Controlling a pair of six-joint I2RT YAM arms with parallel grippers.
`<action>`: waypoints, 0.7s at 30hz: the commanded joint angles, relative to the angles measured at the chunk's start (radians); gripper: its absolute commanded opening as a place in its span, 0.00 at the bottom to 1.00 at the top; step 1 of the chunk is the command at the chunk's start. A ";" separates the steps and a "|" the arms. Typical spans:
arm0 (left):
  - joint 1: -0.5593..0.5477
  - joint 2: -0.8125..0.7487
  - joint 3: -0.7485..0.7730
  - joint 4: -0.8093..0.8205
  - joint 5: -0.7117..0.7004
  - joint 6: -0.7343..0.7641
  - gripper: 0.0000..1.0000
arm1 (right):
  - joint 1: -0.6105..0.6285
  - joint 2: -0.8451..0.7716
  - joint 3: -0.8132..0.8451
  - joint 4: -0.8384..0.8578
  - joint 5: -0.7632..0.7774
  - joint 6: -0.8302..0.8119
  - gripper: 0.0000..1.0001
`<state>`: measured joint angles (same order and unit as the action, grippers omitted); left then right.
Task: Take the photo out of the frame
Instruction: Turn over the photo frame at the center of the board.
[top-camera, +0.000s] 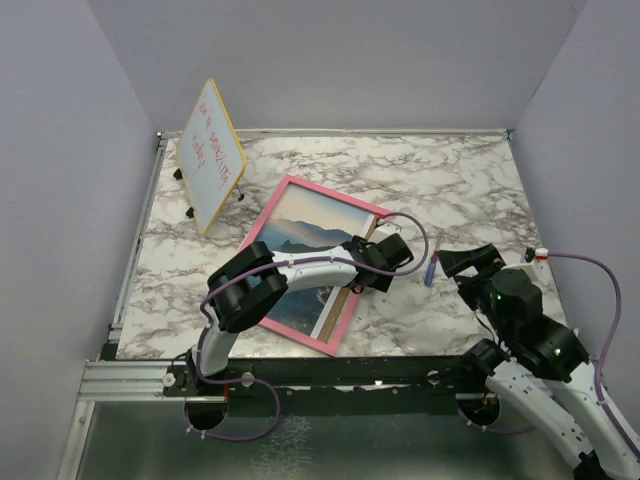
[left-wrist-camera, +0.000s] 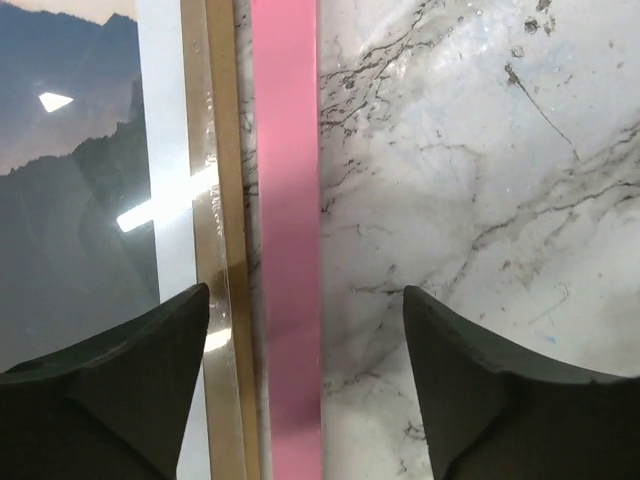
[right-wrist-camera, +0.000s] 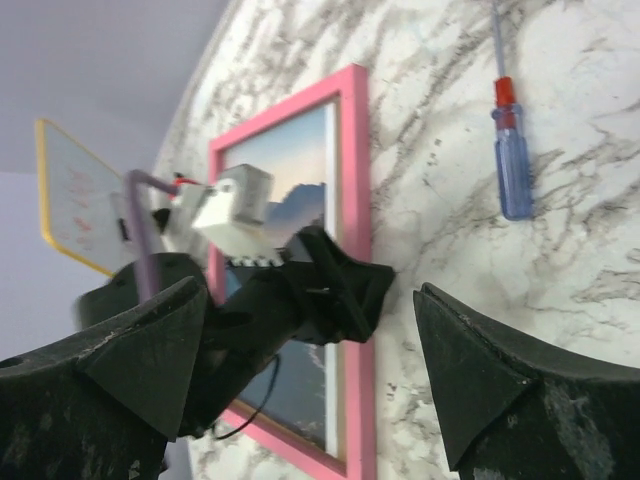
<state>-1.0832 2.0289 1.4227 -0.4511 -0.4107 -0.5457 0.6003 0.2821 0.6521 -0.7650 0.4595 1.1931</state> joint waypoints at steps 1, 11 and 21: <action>-0.001 -0.127 -0.047 0.011 0.010 -0.008 0.82 | -0.004 0.100 0.015 -0.033 -0.003 -0.047 0.90; 0.124 -0.488 -0.328 0.008 -0.117 -0.034 0.91 | -0.004 0.128 -0.093 0.099 -0.106 -0.039 0.90; 0.439 -0.708 -0.588 0.116 -0.073 0.040 0.99 | -0.004 0.451 -0.137 0.366 -0.426 -0.117 0.90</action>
<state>-0.7570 1.3579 0.8913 -0.3912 -0.4870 -0.5491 0.6003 0.6533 0.5510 -0.5491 0.2100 1.1202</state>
